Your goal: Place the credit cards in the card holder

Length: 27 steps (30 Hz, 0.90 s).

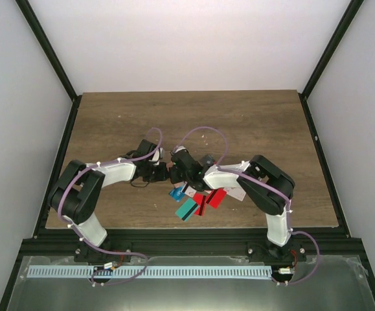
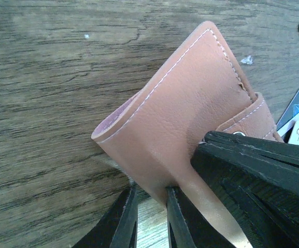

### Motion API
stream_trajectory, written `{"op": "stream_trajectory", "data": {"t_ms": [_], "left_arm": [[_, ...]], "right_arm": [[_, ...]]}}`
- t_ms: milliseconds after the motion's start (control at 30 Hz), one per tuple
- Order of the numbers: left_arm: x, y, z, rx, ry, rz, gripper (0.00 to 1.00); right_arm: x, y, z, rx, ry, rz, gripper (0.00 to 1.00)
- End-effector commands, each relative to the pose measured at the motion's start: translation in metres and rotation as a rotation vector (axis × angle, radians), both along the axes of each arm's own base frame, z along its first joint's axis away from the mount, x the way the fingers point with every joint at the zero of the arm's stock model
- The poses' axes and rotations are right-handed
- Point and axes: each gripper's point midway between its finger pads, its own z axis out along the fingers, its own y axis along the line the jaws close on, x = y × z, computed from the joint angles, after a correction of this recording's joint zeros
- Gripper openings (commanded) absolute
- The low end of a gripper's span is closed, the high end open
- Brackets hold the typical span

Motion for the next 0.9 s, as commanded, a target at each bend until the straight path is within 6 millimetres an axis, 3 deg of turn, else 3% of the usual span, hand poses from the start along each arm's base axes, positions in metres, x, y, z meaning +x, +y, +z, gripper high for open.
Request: {"op": "stream_trajectory", "data": {"t_ms": [0, 267, 400, 567, 667, 833, 867], "left_arm": [[0.007, -0.001, 0.002, 0.018, -0.026, 0.008, 0.19], [0.031, 0.018, 0.025, 0.043, -0.106, 0.082, 0.20], [0.039, 0.030, 0.042, 0.052, -0.144, 0.096, 0.25], [0.043, 0.036, 0.065, 0.048, -0.200, 0.096, 0.32], [0.048, 0.044, 0.080, 0.054, -0.236, 0.114, 0.38], [0.058, 0.072, 0.117, 0.101, -0.338, 0.193, 0.54], [0.061, 0.080, 0.126, 0.117, -0.366, 0.217, 0.60]], "right_arm": [[-0.102, -0.050, -0.100, -0.306, 0.370, 0.130, 0.01], [-0.055, 0.002, -0.048, -0.158, 0.290, 0.142, 0.01], [-0.038, 0.016, -0.011, -0.063, 0.265, 0.161, 0.18], [-0.026, 0.033, 0.053, 0.104, 0.222, 0.256, 0.37], [-0.019, 0.044, 0.102, 0.215, 0.177, 0.321, 0.60], [0.010, 0.030, 0.175, 0.278, 0.035, 0.297, 0.98], [0.018, 0.020, 0.185, 0.268, 0.001, 0.266, 1.00]]}}
